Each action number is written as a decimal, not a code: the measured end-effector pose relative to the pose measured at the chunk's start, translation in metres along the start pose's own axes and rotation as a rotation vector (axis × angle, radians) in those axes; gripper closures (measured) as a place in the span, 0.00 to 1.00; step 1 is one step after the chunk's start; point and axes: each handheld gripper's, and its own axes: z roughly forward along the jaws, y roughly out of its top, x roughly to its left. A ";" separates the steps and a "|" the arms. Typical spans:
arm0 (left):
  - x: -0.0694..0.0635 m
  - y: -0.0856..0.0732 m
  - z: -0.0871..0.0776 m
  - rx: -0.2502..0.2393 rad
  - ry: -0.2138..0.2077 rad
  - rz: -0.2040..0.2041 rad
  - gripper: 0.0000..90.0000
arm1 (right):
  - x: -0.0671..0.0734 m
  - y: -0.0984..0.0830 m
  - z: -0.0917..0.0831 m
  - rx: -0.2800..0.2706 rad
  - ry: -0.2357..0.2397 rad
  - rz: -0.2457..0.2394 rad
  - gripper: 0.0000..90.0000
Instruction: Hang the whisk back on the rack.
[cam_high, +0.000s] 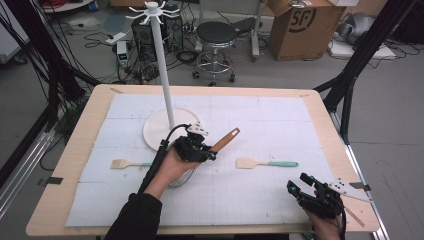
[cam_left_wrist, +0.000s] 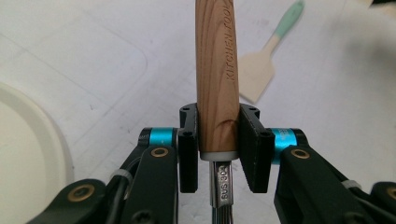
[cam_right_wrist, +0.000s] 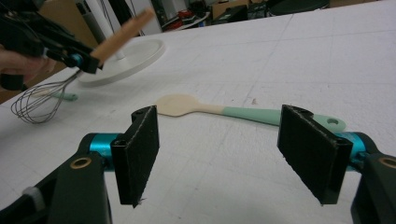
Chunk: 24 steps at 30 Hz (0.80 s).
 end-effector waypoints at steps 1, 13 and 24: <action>0.001 -0.001 -0.005 -0.024 -0.007 -0.007 0.79 | 0.000 0.000 0.000 0.000 0.000 -0.002 0.32; 0.013 -0.004 -0.064 -0.335 -0.103 -0.111 0.79 | 0.001 -0.001 0.001 0.006 -0.007 -0.005 0.32; 0.016 -0.003 -0.095 -0.474 -0.128 -0.126 0.79 | 0.001 -0.002 0.002 0.012 -0.010 -0.007 0.32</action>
